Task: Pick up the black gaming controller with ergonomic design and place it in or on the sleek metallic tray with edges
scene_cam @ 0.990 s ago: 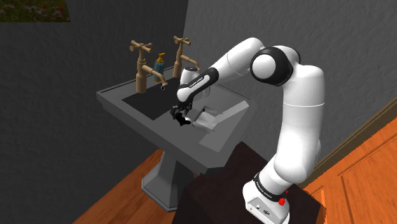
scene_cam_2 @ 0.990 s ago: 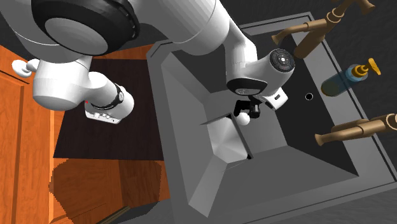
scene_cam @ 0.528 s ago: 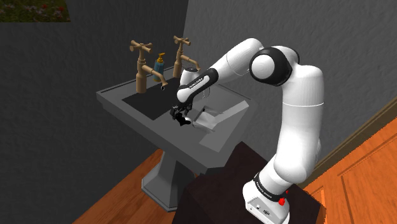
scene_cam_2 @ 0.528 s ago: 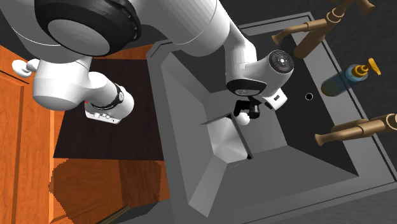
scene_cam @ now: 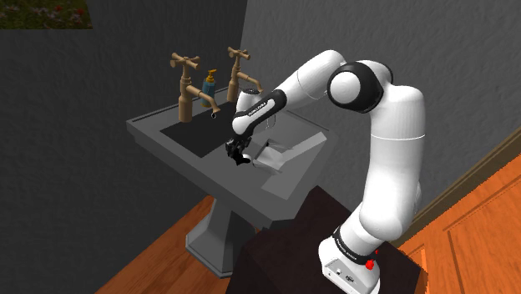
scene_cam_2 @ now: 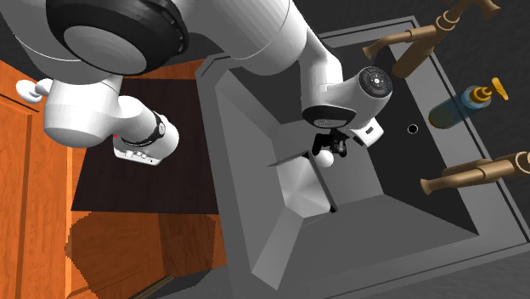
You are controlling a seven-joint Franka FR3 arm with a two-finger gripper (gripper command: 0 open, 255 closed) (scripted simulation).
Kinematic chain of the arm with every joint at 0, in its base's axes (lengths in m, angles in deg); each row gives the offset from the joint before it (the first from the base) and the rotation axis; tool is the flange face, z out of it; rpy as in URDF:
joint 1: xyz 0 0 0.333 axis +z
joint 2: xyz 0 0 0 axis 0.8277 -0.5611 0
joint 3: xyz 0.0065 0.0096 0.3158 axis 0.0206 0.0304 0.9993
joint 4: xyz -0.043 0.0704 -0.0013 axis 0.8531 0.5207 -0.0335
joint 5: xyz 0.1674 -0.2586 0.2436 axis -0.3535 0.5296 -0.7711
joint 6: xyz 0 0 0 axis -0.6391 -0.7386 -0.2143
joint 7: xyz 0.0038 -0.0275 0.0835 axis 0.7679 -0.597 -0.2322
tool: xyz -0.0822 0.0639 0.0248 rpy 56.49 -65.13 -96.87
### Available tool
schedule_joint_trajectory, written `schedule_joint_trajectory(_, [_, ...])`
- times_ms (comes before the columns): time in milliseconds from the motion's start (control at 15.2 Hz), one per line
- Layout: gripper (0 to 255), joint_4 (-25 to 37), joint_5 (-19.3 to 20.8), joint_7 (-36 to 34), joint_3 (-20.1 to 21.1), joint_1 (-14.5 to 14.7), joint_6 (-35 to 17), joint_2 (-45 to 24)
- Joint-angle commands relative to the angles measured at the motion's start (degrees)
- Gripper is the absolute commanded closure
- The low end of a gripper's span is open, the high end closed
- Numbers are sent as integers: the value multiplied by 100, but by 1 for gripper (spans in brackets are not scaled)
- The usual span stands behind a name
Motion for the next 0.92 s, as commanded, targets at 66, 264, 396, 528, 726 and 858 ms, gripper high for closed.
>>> schedule_joint_trajectory(66, [255, 0, 0, -1, -1, 0, -2, -2])
schedule_joint_trajectory(264, [255, -21, -2, 2, 0, -1, 167, 187])
schedule_joint_trajectory(396, [255, -25, -3, 4, 1, -2, 284, 308])
schedule_joint_trajectory(528, [255, -26, -5, 6, 2, -2, 402, 427])
schedule_joint_trajectory(726, [255, -18, -7, 9, 3, -3, 583, 601])
schedule_joint_trajectory(858, [255, -7, -8, 11, 4, -3, 706, 712])
